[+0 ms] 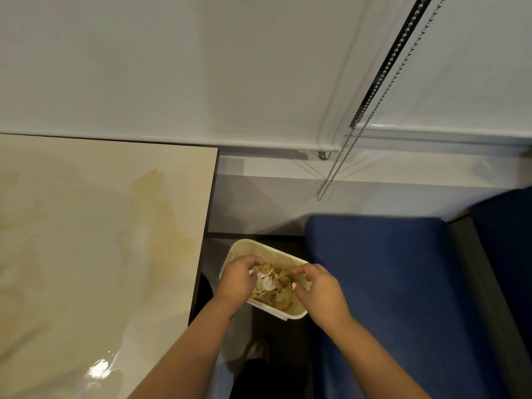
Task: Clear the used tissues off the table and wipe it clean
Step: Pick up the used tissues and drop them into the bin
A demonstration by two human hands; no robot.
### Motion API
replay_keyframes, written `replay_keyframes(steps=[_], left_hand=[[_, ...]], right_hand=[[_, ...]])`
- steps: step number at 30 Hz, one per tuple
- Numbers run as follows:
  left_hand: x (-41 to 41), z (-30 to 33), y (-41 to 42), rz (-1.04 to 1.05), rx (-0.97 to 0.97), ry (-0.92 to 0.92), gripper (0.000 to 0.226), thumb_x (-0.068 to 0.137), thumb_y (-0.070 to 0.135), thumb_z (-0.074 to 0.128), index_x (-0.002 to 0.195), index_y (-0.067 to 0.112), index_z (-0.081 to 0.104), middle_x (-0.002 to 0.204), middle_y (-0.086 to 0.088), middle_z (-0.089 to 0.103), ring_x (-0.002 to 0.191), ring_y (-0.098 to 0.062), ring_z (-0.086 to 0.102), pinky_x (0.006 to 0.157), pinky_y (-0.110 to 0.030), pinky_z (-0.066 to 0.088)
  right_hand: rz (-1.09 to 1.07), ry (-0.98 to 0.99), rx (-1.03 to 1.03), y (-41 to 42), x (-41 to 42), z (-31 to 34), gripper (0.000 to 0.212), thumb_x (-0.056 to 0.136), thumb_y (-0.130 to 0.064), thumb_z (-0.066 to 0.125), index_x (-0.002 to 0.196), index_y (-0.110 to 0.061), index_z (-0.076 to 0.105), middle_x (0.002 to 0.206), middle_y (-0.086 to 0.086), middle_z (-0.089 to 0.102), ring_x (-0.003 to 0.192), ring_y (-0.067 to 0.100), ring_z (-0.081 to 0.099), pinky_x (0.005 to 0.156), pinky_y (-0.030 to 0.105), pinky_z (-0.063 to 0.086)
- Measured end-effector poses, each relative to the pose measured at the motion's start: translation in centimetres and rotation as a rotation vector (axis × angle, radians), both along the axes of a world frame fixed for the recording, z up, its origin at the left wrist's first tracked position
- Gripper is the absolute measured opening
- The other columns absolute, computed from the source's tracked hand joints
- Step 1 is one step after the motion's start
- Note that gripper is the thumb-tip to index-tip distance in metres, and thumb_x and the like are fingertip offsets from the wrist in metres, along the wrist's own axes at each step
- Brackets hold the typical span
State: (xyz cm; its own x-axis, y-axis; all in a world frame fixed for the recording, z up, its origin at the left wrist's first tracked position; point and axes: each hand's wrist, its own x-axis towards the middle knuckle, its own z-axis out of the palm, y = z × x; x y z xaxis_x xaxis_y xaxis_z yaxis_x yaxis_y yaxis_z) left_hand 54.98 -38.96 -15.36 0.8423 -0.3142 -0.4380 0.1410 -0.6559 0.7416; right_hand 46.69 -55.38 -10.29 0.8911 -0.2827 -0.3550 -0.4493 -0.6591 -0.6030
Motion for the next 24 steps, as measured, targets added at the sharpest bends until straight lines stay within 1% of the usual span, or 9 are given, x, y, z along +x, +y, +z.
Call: replay_keyframes(steps=[5,9,12,15,18,20,21,23,24], left_hand=[[-1.0,2.9,0.5,0.008,-0.042,-0.077,0.028,0.085,0.007,0.063,0.102,0.029,0.066,0.107,0.008,0.065,0.102,-0.005,0.059,0.09,-0.024,0.051],[-2.1,5.8,1.3,0.016,-0.035,-0.161,0.026,0.085,0.012,0.065,0.108,0.026,0.065,0.107,0.01,0.064,0.097,-0.002,0.058,0.085,-0.014,0.044],[-3.2,7.9,1.9,0.035,-0.024,-0.219,0.026,0.085,0.016,0.066,0.109,0.027,0.064,0.107,0.012,0.062,0.098,-0.002,0.056,0.086,-0.016,0.043],[-4.8,10.2,2.9,0.062,-0.034,-0.279,0.027,0.085,0.016,0.065,0.11,0.026,0.062,0.104,0.016,0.058,0.1,-0.001,0.054,0.086,-0.016,0.041],[-6.5,12.0,4.4,0.109,-0.071,-0.345,0.026,0.084,0.017,0.066,0.108,0.028,0.064,0.105,0.012,0.062,0.099,-0.005,0.057,0.089,-0.024,0.047],[-7.7,13.2,5.6,0.162,-0.101,-0.375,0.025,0.084,0.02,0.067,0.106,0.031,0.064,0.104,0.013,0.064,0.098,-0.004,0.059,0.09,-0.025,0.048],[-8.3,13.8,6.3,0.188,-0.114,-0.39,0.025,0.083,0.02,0.067,0.106,0.031,0.064,0.103,0.014,0.064,0.096,-0.002,0.059,0.089,-0.021,0.048],[-9.5,15.2,7.6,0.229,-0.123,-0.418,0.024,0.084,0.018,0.066,0.105,0.03,0.064,0.101,0.017,0.062,0.092,0.004,0.057,0.084,-0.006,0.042],[-10.2,15.9,8.3,0.259,-0.127,-0.432,0.024,0.085,0.018,0.065,0.105,0.031,0.064,0.101,0.018,0.061,0.092,0.006,0.055,0.082,-0.002,0.04]], right_hand=[[0.066,-0.055,-0.023,0.9,0.7,2.2,0.027,0.088,-0.022,0.064,0.114,-0.023,0.061,0.113,-0.009,0.053,0.089,0.0,0.048,0.066,0.005,0.037],[0.097,-0.108,-0.019,1.7,0.7,4.8,0.027,0.087,-0.022,0.064,0.114,-0.023,0.061,0.116,-0.009,0.054,0.093,0.006,0.056,0.073,0.014,0.042],[0.14,-0.148,-0.042,2.5,0.2,6.5,0.028,0.087,-0.024,0.063,0.115,-0.024,0.06,0.115,-0.011,0.054,0.099,0.007,0.055,0.075,0.015,0.039],[0.172,-0.199,-0.041,3.4,-0.6,8.0,0.028,0.086,-0.026,0.064,0.114,-0.026,0.061,0.112,-0.012,0.055,0.098,0.005,0.054,0.077,0.016,0.038],[0.187,-0.253,-0.007,4.6,-1.6,9.4,0.027,0.085,-0.025,0.065,0.111,-0.027,0.063,0.108,-0.012,0.057,0.096,0.005,0.055,0.079,0.019,0.043],[0.208,-0.289,0.021,5.7,-2.3,10.4,0.027,0.084,-0.024,0.066,0.111,-0.027,0.062,0.107,-0.013,0.057,0.097,0.005,0.055,0.081,0.022,0.046],[0.222,-0.305,0.033,6.3,-2.6,10.9,0.027,0.084,-0.023,0.066,0.11,-0.028,0.062,0.107,-0.013,0.056,0.097,0.005,0.055,0.082,0.022,0.046],[0.249,-0.326,0.058,7.7,-3.3,12.0,0.026,0.085,-0.021,0.066,0.109,-0.03,0.061,0.106,-0.015,0.054,0.097,0.003,0.053,0.083,0.02,0.044],[0.272,-0.338,0.073,8.5,-3.6,12.5,0.027,0.085,-0.02,0.066,0.108,-0.032,0.06,0.106,-0.016,0.053,0.097,0.003,0.052,0.084,0.02,0.044]])
